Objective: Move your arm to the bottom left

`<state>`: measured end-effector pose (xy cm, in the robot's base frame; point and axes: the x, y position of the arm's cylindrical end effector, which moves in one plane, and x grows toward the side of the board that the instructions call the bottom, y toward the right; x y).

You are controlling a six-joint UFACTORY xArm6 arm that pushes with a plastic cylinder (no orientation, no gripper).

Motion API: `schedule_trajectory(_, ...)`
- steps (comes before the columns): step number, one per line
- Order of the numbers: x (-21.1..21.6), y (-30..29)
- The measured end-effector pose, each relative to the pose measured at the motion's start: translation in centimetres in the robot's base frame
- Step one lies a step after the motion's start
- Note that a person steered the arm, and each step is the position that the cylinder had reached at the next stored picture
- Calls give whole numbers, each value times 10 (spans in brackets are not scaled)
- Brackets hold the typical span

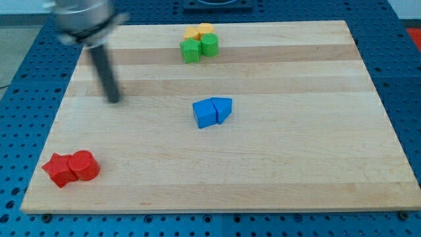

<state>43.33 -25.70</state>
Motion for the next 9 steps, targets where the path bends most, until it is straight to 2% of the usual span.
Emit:
schedule_trajectory(1,27,-46)
schedule_trajectory(3,70,-48)
schedule_trajectory(6,95,-47)
schedule_trajectory(7,137,-47)
schedule_trajectory(9,155,-47)
